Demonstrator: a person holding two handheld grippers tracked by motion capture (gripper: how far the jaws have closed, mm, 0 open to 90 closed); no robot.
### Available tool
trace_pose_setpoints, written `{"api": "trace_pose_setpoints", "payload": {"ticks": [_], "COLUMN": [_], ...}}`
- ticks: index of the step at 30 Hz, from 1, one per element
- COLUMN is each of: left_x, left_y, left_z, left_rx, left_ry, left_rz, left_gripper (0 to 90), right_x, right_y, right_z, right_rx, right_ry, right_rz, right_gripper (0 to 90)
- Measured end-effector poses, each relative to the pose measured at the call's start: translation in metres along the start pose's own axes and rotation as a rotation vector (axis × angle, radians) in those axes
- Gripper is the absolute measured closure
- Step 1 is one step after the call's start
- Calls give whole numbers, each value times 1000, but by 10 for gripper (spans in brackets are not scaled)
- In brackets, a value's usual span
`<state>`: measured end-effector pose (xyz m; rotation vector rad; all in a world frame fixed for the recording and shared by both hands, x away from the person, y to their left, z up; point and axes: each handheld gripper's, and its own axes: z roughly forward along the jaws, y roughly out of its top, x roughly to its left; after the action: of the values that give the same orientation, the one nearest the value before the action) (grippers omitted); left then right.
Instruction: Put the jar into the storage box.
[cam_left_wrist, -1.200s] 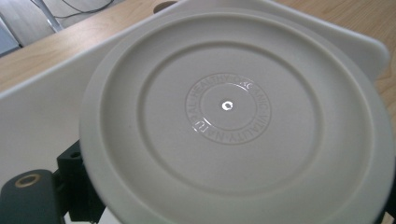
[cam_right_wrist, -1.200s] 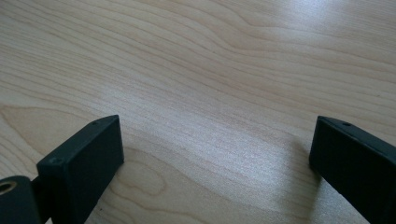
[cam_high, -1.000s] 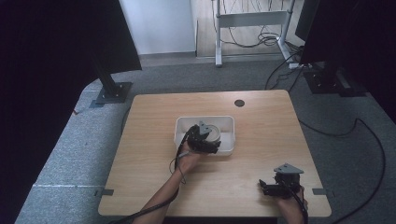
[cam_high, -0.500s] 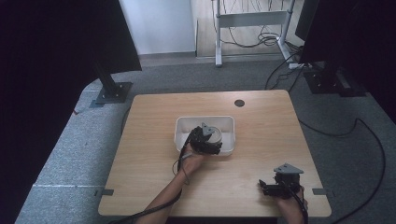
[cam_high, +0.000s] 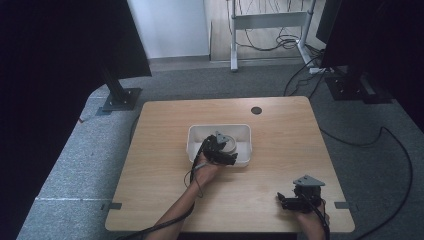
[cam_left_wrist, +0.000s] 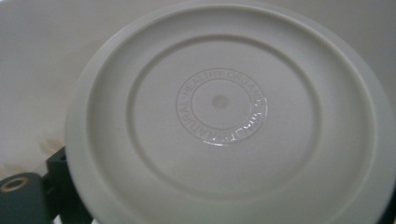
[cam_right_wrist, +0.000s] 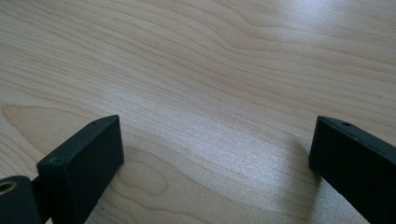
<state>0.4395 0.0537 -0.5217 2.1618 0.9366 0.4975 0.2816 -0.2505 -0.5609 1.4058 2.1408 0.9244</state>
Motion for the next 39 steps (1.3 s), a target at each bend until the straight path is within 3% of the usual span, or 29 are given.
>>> {"api": "trace_pose_setpoints", "payload": {"ticks": [12, 20, 39], "left_x": [-1, 2, 6], "left_y": [2, 1, -3], "left_z": [-9, -16, -45], "left_rx": [-28, -19, -60], "left_ry": [-3, -26, -53], "left_rz": [4, 4, 19], "left_gripper": [31, 31, 34], "right_x": [0, 0, 0], "right_y": [0, 0, 0], "right_z": [0, 0, 0], "right_rx": [0, 0, 0], "right_ry": [0, 0, 0], "right_rz": [0, 0, 0], "right_gripper": [27, 27, 27]}}
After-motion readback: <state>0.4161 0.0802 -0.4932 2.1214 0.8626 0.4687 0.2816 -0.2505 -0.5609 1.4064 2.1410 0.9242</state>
